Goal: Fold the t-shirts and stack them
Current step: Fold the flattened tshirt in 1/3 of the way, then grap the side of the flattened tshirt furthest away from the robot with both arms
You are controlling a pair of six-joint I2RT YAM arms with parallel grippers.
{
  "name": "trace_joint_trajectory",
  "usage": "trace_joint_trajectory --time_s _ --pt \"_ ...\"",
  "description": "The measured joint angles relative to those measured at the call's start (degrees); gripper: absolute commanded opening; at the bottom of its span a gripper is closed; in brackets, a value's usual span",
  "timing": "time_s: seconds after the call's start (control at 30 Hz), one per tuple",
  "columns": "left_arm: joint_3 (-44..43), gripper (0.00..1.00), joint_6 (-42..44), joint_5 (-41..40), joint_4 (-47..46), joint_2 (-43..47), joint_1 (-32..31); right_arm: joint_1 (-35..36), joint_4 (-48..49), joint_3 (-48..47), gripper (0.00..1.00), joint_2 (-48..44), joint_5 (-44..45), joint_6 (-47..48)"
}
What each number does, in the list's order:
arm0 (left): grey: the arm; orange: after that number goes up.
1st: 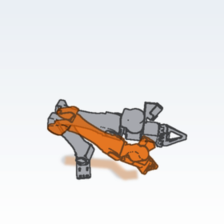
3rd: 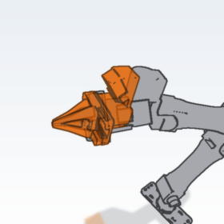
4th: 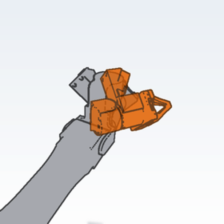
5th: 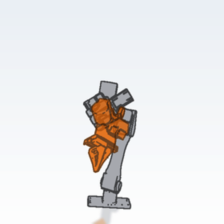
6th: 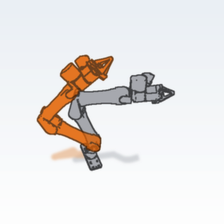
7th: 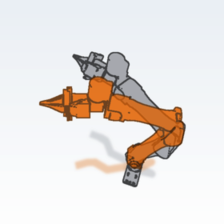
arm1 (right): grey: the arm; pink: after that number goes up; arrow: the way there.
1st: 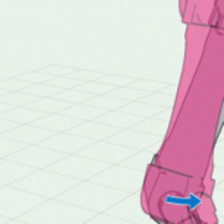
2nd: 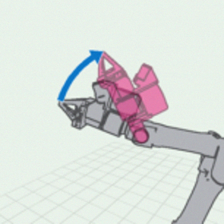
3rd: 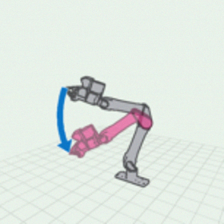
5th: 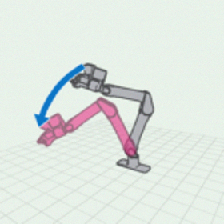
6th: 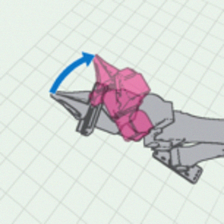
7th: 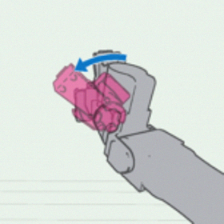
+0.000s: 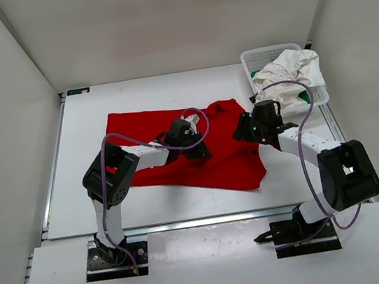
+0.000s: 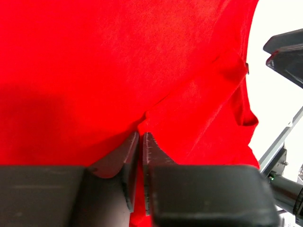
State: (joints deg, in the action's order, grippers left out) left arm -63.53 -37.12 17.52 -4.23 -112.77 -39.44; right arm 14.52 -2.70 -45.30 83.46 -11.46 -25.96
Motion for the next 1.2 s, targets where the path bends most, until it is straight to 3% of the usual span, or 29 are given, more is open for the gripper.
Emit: trace_joint_trajectory --time_s 0.1,0.2,0.33,0.4,0.57,0.67,0.83,1.0,1.2 --pt "3.9 0.18 -0.8 -0.7 -2.7 2.1 0.2 0.0 0.7 1.9 0.37 -0.1 -0.5 -0.5" --pt "7.6 0.3 -2.0 -1.2 -5.9 4.8 0.7 0.0 0.7 3.0 0.38 -0.1 -0.7 -0.9" --pt "9.9 0.36 -3.7 -2.1 -10.2 7.4 1.9 0.0 1.3 3.1 0.37 -0.1 -0.6 -1.0" --pt "9.9 0.46 -4.0 -2.5 -12.4 7.5 2.3 -0.1 1.4 2.8 0.38 -0.1 -0.5 -1.0" --pt "9.7 0.36 -5.0 -3.6 -14.1 7.3 3.3 -0.4 1.5 -1.3 0.34 1.5 0.4 -1.0" --pt "9.7 0.37 -5.7 -3.4 -14.1 7.1 4.3 -1.0 1.9 -6.0 0.21 4.3 2.6 -0.8" --pt "8.9 0.41 -5.4 -4.5 -12.5 7.1 7.2 -2.2 2.5 -15.3 0.09 11.8 6.4 -0.7" --pt "5.6 0.41 -6.4 -4.3 -10.8 7.1 15.0 -3.0 2.7 -23.6 0.19 21.1 11.1 0.3" --pt "4.3 0.42 -7.1 -4.5 -10.7 7.5 23.6 -3.1 -0.3 -31.2 0.22 29.2 16.2 1.9"
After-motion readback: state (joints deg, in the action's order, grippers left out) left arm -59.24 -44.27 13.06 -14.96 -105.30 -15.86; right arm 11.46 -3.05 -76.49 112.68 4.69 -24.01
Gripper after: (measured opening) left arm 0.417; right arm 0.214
